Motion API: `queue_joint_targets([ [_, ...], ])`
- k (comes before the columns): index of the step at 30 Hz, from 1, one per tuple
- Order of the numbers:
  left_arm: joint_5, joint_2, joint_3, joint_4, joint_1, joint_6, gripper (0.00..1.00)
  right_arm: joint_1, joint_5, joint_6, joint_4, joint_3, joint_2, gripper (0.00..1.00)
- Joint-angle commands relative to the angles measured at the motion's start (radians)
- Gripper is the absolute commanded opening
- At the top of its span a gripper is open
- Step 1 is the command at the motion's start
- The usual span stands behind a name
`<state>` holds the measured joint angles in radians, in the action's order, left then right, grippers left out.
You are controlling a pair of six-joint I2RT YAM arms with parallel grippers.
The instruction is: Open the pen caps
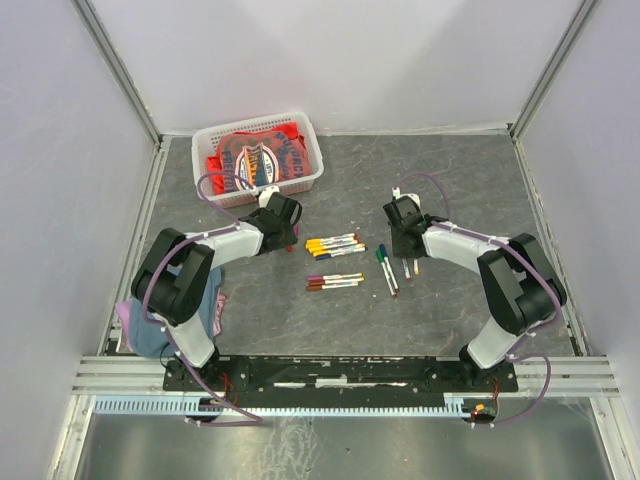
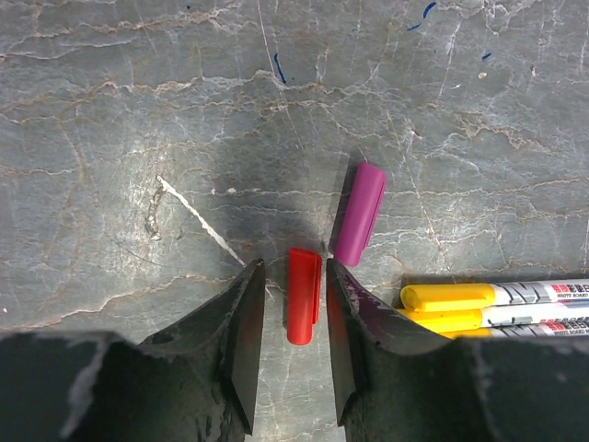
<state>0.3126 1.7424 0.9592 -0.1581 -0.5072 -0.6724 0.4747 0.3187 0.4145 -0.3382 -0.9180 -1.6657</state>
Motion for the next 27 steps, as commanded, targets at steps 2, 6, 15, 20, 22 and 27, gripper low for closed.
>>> queue_joint_targets([
  [2,0.009,0.021,0.015,0.011,-0.001,0.025,0.41,-0.004,0.012,-0.011,-0.002,-0.028,0.069,0.34],
  [6,0.014,0.003,0.007,0.009,-0.001,0.022,0.42,0.008,0.007,-0.019,-0.006,-0.028,0.111,0.38],
  [15,0.022,-0.055,-0.015,0.005,-0.001,0.008,0.51,0.059,0.023,-0.039,-0.021,-0.02,0.193,0.45],
  [20,0.02,-0.077,-0.026,0.003,-0.001,0.001,0.53,0.092,0.017,-0.045,-0.018,-0.017,0.203,0.45],
  [22,0.02,-0.088,-0.031,0.007,-0.002,-0.001,0.53,0.109,0.017,-0.046,-0.019,-0.018,0.198,0.45],
  [27,0.013,-0.114,-0.032,0.009,-0.001,-0.003,0.53,0.139,0.019,-0.037,-0.019,-0.012,0.172,0.45],
])
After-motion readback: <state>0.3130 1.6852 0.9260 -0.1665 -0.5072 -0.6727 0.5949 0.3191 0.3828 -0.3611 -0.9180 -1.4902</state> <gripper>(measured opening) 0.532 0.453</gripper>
